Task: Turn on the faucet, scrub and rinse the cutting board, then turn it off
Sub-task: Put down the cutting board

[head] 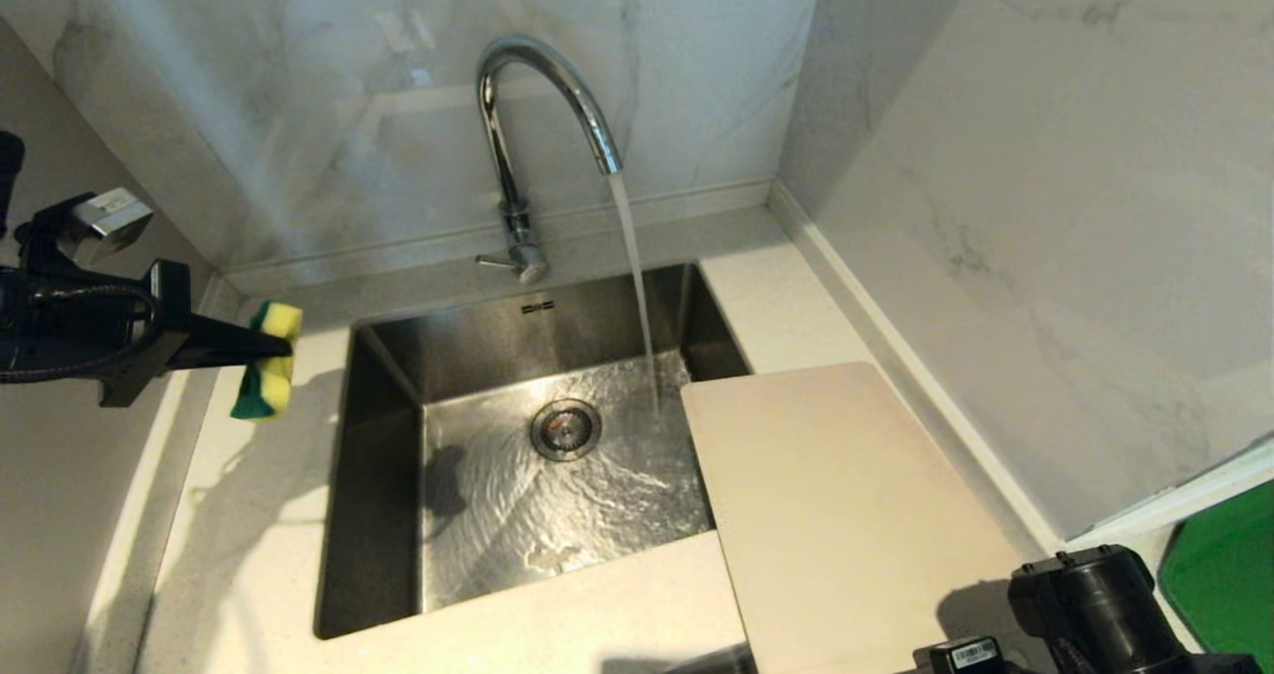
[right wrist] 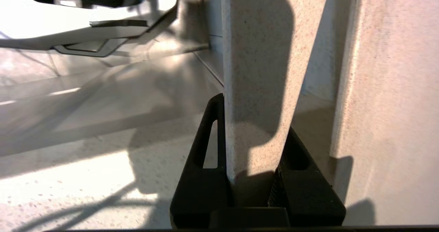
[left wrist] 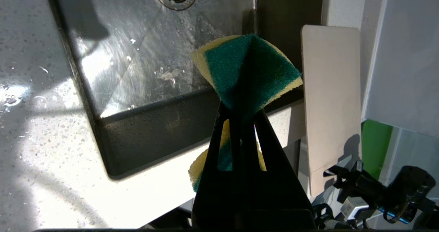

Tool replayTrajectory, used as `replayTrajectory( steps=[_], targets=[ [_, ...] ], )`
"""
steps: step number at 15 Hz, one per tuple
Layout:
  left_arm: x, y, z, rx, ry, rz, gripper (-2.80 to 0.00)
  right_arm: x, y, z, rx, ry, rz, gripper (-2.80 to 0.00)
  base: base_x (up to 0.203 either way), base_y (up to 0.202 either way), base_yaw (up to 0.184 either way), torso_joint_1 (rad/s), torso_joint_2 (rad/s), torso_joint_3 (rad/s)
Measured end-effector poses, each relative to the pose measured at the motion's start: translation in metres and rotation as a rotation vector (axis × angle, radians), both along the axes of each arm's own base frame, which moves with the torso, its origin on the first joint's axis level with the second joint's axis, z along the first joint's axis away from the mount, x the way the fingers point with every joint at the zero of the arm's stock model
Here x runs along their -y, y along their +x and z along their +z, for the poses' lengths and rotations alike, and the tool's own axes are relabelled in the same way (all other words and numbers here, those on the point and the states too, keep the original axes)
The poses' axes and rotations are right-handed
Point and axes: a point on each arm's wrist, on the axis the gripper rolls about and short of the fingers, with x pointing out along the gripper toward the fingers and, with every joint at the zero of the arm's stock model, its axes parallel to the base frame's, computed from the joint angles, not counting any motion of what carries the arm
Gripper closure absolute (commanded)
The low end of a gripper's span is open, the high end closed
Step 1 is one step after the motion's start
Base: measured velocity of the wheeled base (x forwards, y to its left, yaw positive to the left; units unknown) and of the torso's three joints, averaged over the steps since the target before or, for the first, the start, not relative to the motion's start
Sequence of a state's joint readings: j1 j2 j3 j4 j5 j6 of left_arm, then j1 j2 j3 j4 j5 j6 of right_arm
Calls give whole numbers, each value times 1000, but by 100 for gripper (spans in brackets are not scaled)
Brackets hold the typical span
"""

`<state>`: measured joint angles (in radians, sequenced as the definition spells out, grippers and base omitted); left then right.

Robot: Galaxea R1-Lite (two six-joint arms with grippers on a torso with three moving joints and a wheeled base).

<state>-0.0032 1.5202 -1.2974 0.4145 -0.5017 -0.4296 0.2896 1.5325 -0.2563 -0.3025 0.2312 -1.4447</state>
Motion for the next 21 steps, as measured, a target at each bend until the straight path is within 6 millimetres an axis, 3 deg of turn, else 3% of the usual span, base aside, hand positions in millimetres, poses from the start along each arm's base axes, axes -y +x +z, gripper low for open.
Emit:
replayTrajectory(
  steps=[21],
  targets=[
    [6, 35, -15, -1, 15, -5, 0, -19, 61, -52, -223, 18, -8, 0, 0, 0, 0, 0, 0, 0]
  ],
)
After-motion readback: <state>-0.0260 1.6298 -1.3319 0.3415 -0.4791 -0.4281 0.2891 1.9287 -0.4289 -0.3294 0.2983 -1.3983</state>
